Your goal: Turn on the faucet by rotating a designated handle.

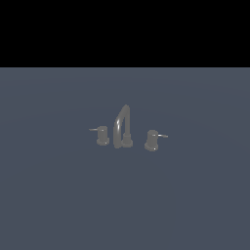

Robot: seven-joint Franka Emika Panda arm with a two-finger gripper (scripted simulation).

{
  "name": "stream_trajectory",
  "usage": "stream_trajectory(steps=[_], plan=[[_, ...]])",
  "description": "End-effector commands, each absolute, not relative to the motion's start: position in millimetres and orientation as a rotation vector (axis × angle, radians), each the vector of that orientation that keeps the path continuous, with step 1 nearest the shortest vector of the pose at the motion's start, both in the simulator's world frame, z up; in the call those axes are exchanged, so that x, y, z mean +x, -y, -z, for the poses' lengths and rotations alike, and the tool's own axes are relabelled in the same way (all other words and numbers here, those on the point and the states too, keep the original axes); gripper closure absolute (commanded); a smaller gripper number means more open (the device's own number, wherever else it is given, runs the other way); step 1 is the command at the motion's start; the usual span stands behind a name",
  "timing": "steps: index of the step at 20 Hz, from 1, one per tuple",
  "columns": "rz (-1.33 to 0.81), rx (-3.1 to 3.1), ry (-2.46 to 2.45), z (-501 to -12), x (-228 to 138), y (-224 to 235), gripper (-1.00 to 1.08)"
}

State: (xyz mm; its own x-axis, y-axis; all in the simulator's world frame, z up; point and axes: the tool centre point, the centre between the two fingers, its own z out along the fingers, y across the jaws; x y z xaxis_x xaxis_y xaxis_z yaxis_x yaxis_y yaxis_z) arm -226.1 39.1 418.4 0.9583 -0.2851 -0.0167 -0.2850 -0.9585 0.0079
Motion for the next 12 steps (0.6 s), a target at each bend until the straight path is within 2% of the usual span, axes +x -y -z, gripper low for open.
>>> stream_trajectory(steps=[1,12], plan=[[0.027,3.091,0.536,-405,-220,-49,1.08],[0.025,3.011,0.89,-348,-187,-88,1.08]])
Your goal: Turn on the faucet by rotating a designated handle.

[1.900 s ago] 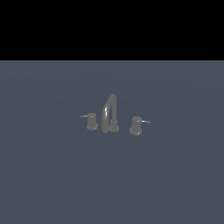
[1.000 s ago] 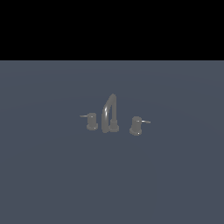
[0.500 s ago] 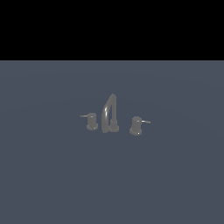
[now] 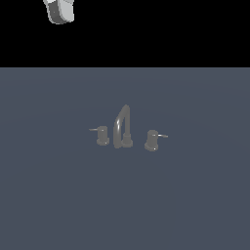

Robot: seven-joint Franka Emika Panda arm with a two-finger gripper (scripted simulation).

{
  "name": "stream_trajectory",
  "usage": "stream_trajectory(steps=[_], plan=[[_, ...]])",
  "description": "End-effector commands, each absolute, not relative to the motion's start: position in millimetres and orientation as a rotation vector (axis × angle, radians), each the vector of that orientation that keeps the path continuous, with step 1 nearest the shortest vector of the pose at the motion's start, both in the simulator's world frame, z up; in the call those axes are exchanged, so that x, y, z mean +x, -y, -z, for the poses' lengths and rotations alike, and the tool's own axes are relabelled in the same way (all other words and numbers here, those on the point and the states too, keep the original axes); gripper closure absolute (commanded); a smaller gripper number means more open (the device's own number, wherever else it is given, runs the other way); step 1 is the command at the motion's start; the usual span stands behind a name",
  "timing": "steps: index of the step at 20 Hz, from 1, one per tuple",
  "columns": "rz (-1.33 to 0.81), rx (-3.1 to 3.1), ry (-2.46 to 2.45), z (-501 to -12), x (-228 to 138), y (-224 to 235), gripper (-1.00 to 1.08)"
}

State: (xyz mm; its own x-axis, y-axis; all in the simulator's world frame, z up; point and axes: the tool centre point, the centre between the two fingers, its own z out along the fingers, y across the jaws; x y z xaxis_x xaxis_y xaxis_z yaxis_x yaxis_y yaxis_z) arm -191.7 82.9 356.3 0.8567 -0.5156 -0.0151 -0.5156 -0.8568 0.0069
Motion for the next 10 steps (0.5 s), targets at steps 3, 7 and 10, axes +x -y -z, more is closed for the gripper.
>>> stream_trajectory(steps=[3,7,10], plan=[[0.025,2.983,0.984,-333,-176,-97,1.08],[0.024,2.942,1.106,-313,-161,-108,1.08],[0.024,2.909,1.194,-298,-149,-116,1.08]])
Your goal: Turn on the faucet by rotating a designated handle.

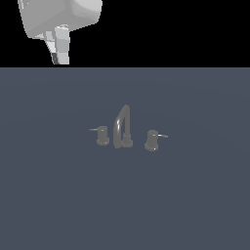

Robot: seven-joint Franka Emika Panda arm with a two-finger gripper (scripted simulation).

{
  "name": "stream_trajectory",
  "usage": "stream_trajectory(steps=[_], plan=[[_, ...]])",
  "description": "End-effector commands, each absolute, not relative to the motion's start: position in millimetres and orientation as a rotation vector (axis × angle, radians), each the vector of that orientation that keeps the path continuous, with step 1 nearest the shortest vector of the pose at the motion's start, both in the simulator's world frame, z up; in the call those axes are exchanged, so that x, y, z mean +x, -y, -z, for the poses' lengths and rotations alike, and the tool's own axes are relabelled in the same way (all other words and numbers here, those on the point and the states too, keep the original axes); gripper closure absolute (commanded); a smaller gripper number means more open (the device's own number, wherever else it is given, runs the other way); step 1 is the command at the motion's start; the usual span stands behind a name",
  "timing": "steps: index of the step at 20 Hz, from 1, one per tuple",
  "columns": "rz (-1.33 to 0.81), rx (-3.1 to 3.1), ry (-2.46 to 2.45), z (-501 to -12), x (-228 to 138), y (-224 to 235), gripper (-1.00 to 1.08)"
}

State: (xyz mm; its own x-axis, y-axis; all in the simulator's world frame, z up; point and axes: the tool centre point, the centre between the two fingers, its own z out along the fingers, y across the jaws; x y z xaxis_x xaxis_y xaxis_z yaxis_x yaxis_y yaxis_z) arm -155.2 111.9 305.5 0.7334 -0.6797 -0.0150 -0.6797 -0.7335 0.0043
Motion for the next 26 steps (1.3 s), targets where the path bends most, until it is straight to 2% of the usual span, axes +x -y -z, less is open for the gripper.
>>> stream_trajectory(steps=[1,26], plan=[[-0.024,-2.891,-1.22,-293,-145,-118,1.08],[-0.016,-2.555,-1.815,-186,-49,-144,1.08]])
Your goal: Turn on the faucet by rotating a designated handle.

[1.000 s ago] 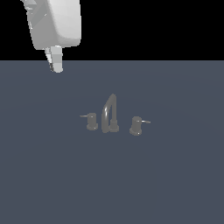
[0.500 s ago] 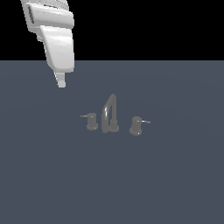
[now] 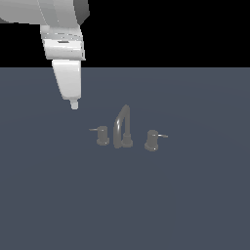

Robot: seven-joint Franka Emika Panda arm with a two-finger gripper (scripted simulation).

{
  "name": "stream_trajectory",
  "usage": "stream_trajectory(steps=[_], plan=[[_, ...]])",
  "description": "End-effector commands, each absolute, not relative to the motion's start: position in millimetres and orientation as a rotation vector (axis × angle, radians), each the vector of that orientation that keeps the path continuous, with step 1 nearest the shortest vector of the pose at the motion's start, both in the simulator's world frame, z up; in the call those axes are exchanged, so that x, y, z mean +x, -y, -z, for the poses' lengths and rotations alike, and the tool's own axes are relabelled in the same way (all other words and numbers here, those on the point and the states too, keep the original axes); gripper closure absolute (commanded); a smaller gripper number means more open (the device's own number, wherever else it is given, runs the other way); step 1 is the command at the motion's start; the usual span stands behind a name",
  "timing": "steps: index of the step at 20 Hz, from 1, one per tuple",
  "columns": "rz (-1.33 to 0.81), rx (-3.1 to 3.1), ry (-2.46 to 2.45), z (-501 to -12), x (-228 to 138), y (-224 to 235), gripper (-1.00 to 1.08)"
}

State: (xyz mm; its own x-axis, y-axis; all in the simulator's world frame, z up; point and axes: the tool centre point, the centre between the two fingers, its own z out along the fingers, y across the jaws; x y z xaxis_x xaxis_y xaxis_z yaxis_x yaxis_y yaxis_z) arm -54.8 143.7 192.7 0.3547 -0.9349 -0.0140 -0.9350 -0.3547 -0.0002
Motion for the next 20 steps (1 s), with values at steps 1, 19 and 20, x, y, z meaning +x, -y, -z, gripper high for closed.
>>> stream_trajectory(steps=[1,19,20], plan=[[-0.015,-2.539,-1.838,-182,-44,-144,1.08],[0.002,-2.154,-2.289,-90,42,-124,1.08],[0.002,-2.134,-2.308,-86,46,-122,1.08]])
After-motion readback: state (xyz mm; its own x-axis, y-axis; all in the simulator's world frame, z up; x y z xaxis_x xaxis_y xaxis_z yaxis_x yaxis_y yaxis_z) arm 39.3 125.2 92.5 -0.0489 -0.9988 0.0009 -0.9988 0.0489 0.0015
